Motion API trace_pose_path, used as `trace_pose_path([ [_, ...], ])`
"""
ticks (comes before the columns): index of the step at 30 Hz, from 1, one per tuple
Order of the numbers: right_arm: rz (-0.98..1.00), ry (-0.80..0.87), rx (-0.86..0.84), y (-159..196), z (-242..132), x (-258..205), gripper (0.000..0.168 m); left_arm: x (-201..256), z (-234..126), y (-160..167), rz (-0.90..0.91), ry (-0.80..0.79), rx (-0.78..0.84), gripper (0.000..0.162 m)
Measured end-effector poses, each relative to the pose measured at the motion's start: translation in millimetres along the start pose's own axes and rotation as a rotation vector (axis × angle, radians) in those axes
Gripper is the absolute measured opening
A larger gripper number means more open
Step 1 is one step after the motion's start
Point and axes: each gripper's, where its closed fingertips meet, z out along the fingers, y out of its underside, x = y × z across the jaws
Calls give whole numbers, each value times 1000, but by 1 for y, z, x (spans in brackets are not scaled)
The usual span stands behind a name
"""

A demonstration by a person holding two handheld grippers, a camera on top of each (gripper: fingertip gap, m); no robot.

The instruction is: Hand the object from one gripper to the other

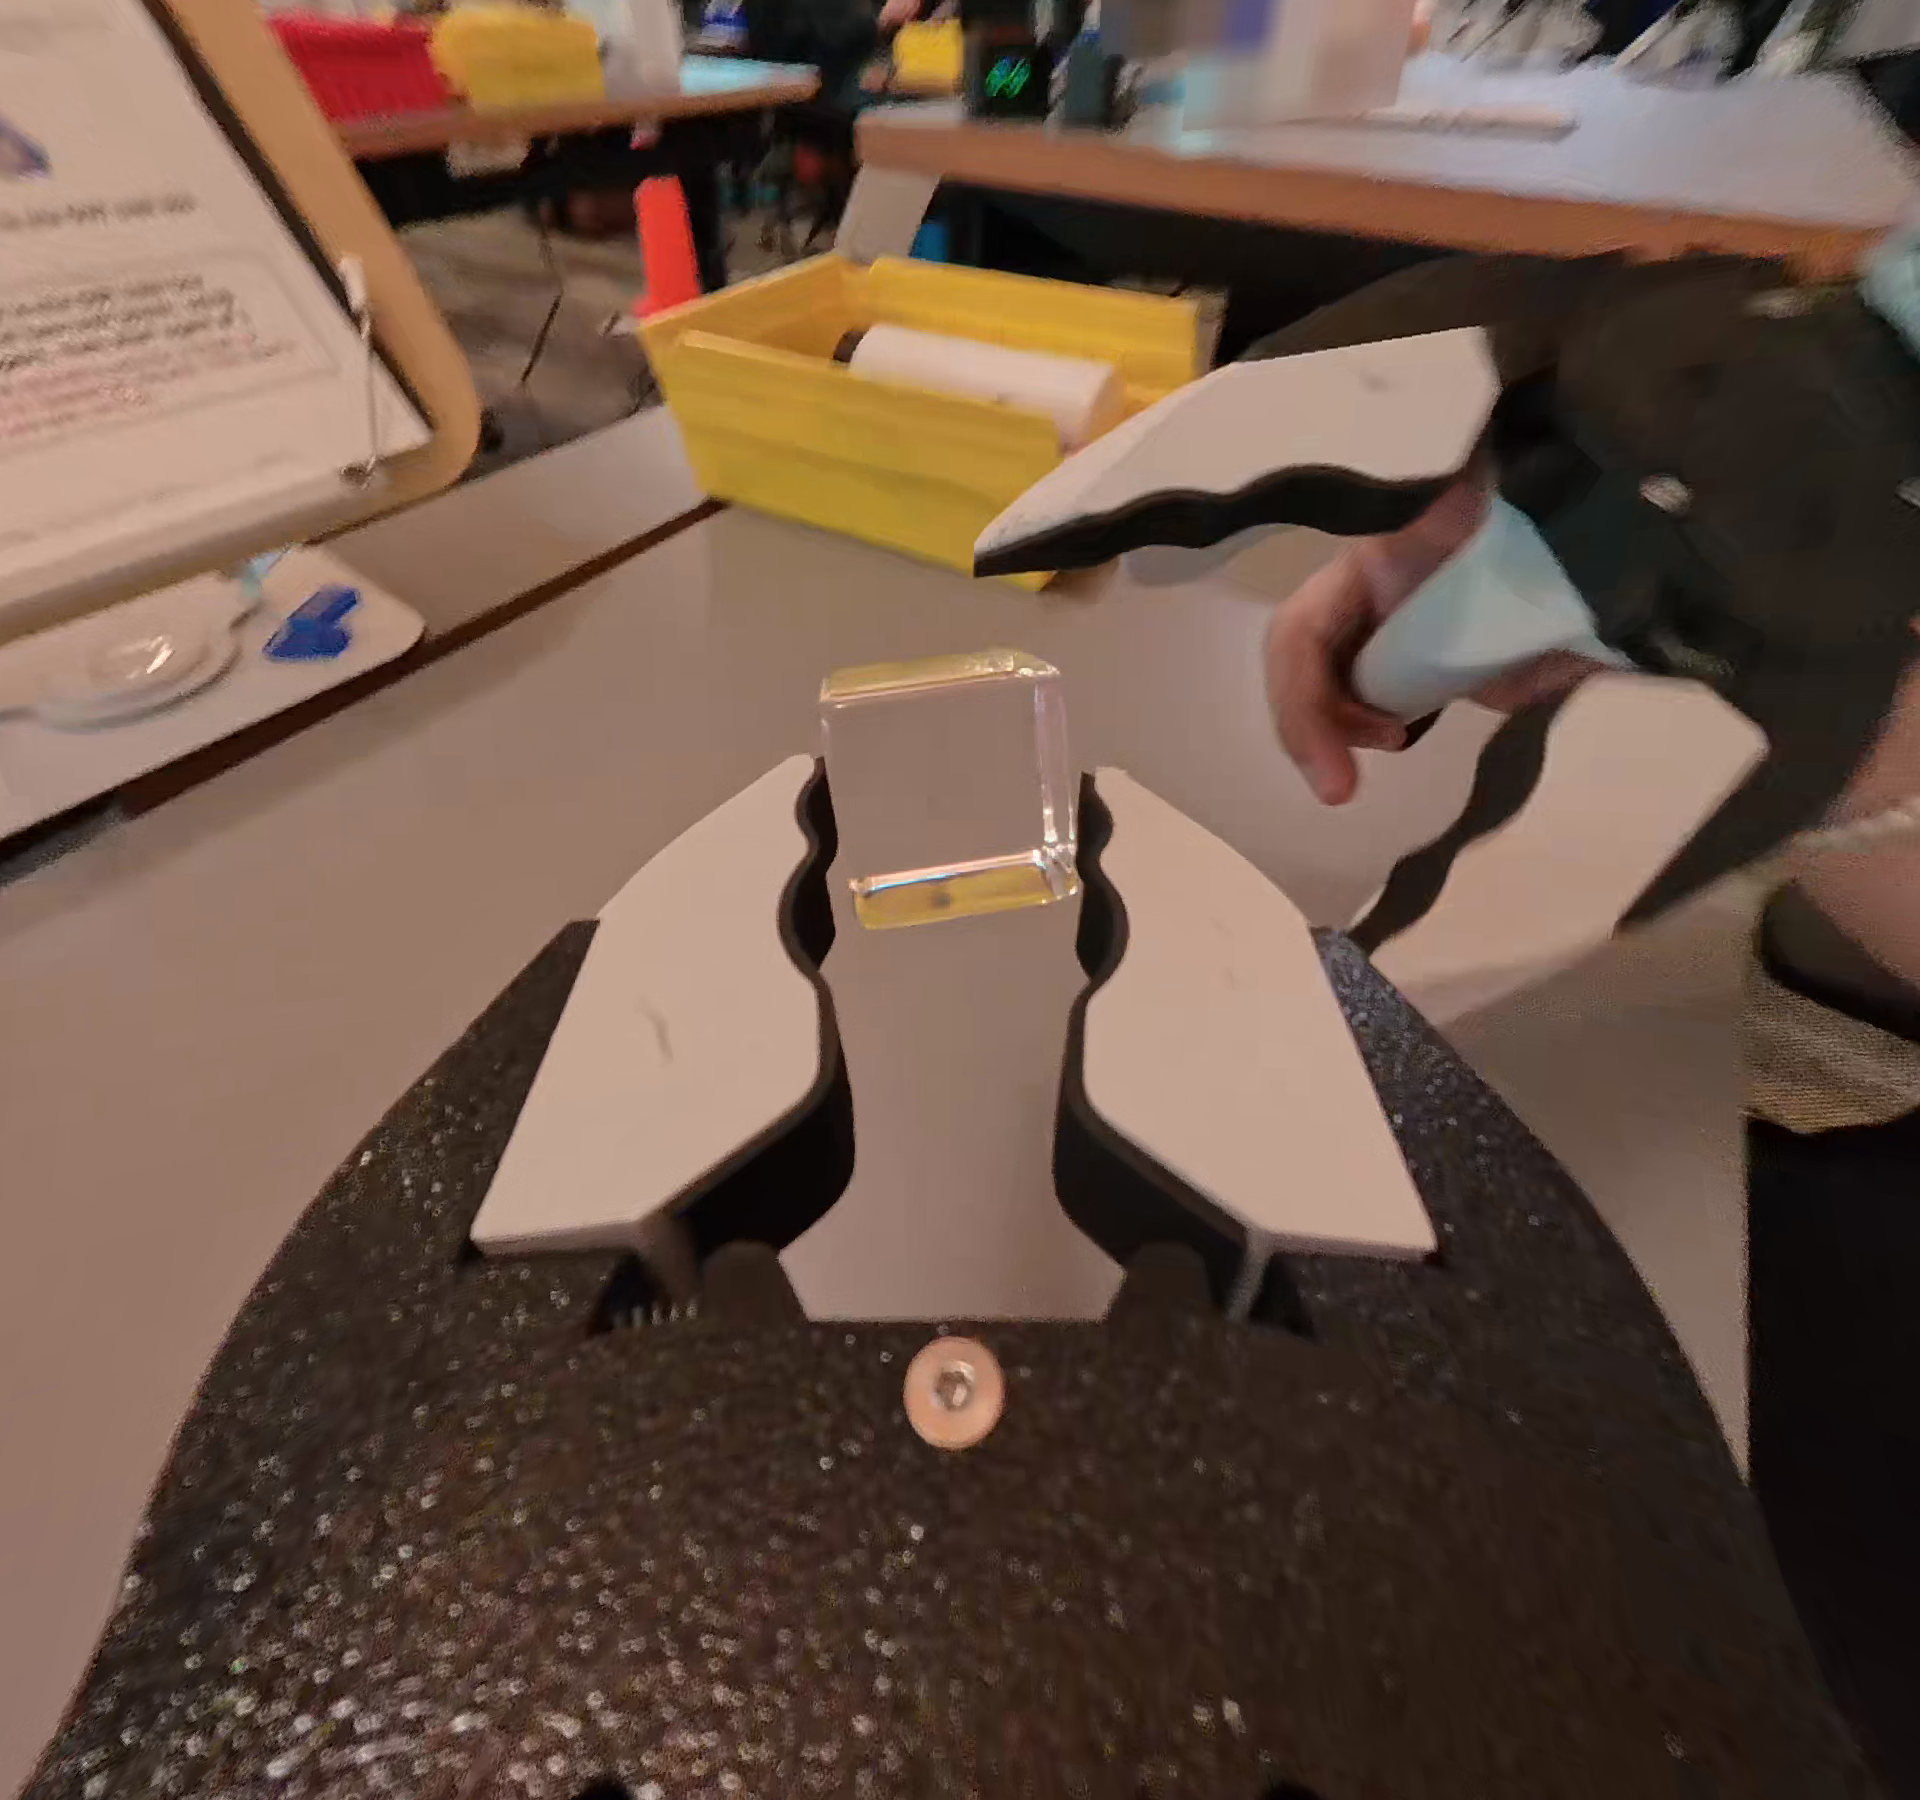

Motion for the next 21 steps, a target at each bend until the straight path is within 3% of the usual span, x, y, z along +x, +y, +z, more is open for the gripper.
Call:
trace_pose_path([
  [5, 733, -172, 343, -29, -30, 37, 96, 14, -23, -27, -34, 274, 226, 43],
  [10, 1255, -630, 380, -30, -31, 15, 77, 38, -40, -30, 74, 479, 356, 43],
  [14, 1379, -777, 356, -34, -24, -4, 67, 45, -38, -18, 183, 505, 353, 43],
  [21, 1438, -825, 345, -32, -13, -15, 50, 50, -35, -6, 277, 512, 335, 43],
])
